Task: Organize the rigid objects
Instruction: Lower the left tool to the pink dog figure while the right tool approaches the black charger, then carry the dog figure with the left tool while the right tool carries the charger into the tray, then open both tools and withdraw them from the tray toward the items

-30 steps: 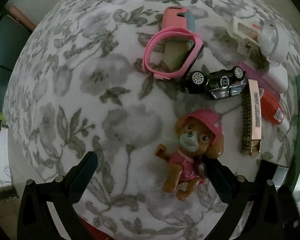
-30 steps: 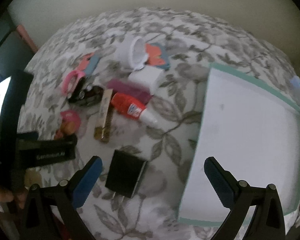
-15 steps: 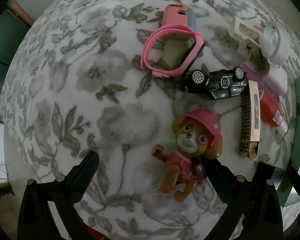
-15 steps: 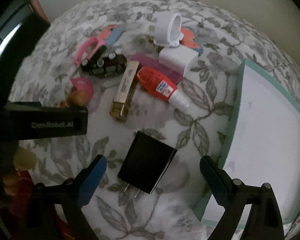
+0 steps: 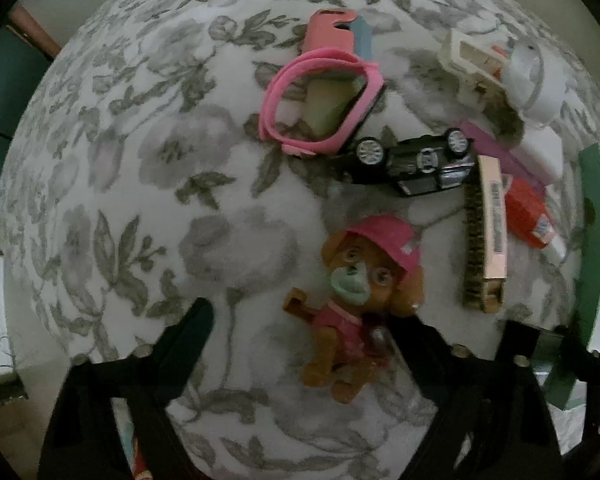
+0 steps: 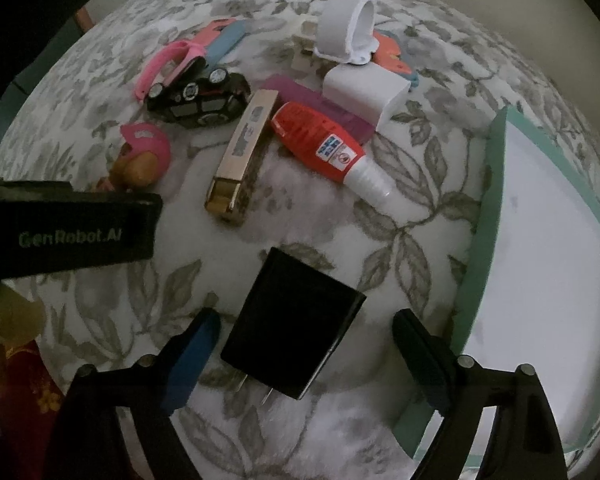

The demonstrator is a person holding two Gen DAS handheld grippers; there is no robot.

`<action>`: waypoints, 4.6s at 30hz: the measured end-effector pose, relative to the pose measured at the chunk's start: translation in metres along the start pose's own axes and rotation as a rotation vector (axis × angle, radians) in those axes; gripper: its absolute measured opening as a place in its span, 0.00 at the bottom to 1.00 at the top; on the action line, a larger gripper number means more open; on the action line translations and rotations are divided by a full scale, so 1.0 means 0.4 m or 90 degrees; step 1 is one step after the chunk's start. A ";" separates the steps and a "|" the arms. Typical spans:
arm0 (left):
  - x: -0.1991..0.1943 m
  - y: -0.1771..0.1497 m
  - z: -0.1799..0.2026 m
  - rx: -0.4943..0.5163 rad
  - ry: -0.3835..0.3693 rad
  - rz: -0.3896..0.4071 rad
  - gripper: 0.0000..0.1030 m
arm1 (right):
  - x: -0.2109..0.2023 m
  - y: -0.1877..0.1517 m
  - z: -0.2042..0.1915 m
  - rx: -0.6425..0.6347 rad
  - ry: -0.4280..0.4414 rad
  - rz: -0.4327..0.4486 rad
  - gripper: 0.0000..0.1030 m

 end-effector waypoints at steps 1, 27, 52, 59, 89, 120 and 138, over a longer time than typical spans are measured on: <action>-0.004 -0.002 0.006 -0.003 -0.016 -0.005 0.72 | -0.006 -0.001 0.005 0.003 -0.001 0.002 0.80; -0.150 -0.011 0.103 0.012 -0.064 0.051 0.48 | -0.069 -0.011 0.115 0.097 0.027 0.025 0.42; -0.290 -0.081 0.525 0.172 -0.154 0.085 0.48 | -0.165 -0.196 0.527 0.454 -0.098 0.089 0.42; -0.255 -0.114 0.657 0.224 -0.162 0.069 0.48 | -0.164 -0.265 0.633 0.519 -0.155 0.075 0.42; -0.213 -0.140 0.695 0.227 -0.187 0.064 0.59 | -0.119 -0.298 0.669 0.533 -0.154 0.043 0.42; -0.347 -0.004 0.375 0.069 -0.207 0.211 0.96 | -0.195 -0.210 0.566 0.406 -0.173 0.154 1.00; -0.410 0.130 0.104 -0.073 -0.193 0.327 0.96 | -0.247 -0.047 0.406 0.315 -0.021 0.278 1.00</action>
Point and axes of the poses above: each gripper's, at about its wrist camera, not at the fingertips, and x roughly the way its jaws point, z to its right, y to its top, the point moved 6 cm from there along x, roughly the way its jaws point, and after that the axes turned 12 degrees about -x, right-handed, at the moved point
